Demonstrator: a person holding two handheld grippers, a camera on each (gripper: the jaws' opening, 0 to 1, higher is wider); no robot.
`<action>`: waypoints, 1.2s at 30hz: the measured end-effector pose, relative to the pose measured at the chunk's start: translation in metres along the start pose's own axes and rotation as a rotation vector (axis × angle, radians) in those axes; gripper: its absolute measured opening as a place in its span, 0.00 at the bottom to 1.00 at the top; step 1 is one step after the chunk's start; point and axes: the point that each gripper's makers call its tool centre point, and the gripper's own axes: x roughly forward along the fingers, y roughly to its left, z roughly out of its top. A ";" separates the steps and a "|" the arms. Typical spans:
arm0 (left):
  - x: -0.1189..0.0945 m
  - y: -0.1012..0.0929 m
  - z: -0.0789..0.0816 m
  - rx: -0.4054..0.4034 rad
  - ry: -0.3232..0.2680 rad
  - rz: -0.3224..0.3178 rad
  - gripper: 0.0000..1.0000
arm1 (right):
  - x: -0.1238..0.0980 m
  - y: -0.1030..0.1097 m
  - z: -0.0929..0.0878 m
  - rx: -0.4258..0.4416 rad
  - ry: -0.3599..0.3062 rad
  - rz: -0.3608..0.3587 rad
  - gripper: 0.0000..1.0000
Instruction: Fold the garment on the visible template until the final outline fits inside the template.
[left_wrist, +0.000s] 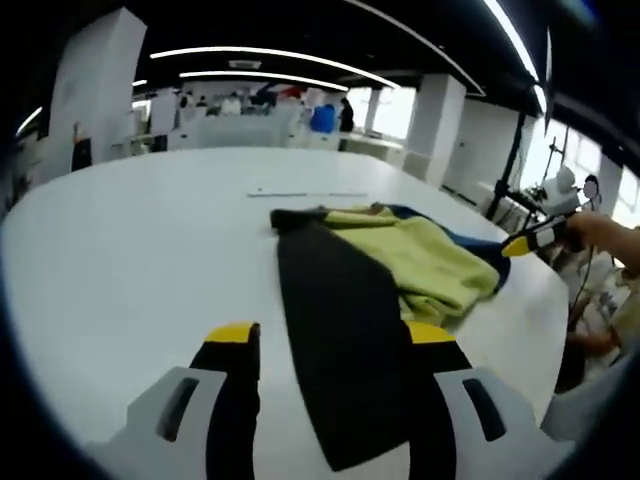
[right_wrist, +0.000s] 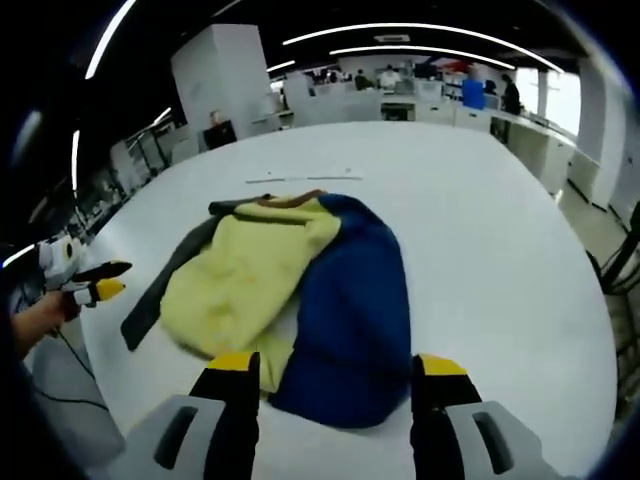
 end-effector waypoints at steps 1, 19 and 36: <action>-0.002 -0.004 -0.003 0.014 0.005 0.004 0.53 | -0.001 0.000 -0.002 0.008 0.000 -0.003 0.57; -0.010 0.002 -0.055 0.117 0.149 0.048 0.36 | 0.003 -0.025 -0.033 0.075 -0.049 -0.189 0.24; -0.012 0.001 -0.066 0.122 0.173 0.071 0.25 | 0.007 -0.037 -0.052 0.051 -0.041 -0.302 0.05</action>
